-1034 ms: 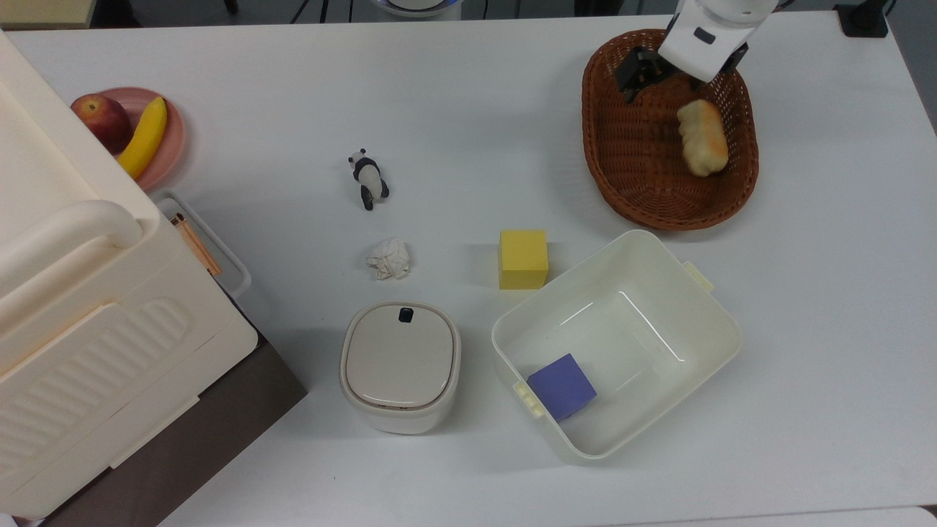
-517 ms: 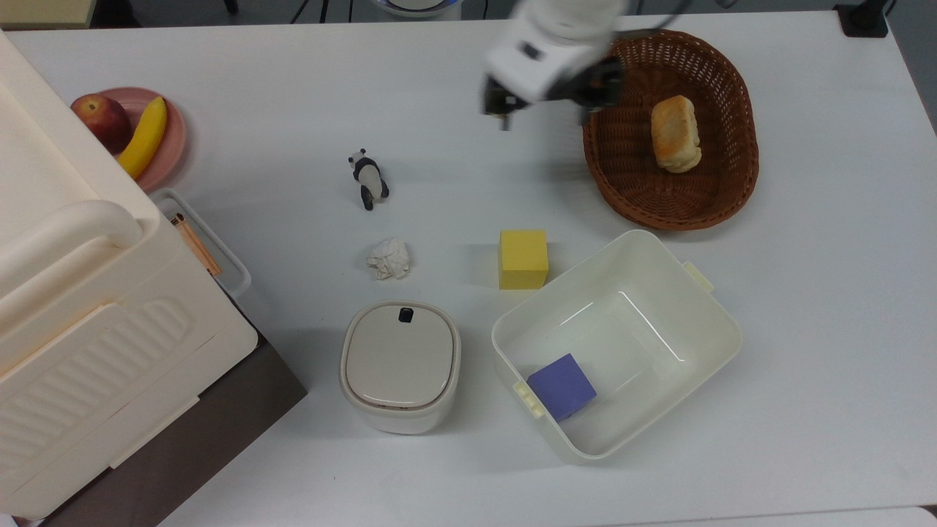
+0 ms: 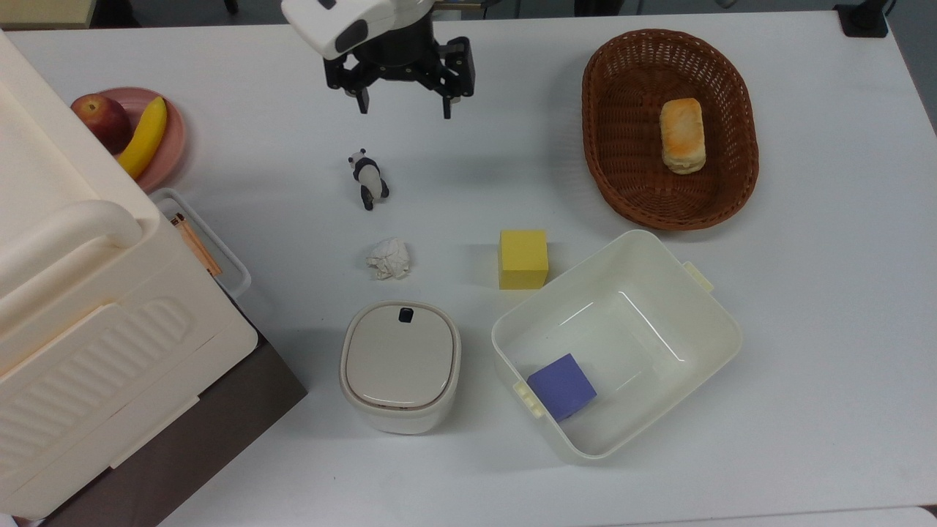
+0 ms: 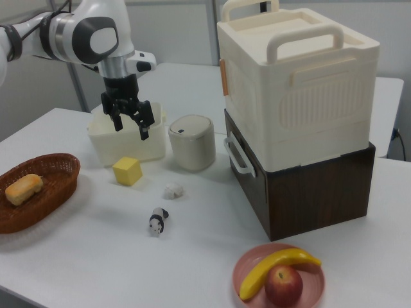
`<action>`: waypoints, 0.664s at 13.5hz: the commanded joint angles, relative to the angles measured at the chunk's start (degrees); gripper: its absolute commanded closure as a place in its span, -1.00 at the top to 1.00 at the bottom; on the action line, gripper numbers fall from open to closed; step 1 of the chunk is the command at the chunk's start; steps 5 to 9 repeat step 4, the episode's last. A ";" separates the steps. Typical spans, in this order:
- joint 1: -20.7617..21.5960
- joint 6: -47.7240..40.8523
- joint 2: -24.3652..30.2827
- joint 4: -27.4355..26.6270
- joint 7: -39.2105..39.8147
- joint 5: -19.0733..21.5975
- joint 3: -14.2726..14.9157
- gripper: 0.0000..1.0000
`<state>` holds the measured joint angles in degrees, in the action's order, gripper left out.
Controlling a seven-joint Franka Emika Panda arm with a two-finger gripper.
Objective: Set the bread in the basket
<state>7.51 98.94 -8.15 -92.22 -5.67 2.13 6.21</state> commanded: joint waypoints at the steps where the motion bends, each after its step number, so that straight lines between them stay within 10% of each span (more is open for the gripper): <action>1: -1.10 0.55 0.59 -0.50 0.57 -0.55 -0.41 1.00; 9: -0.84 0.29 0.68 -0.94 -0.13 -0.55 -0.41 1.00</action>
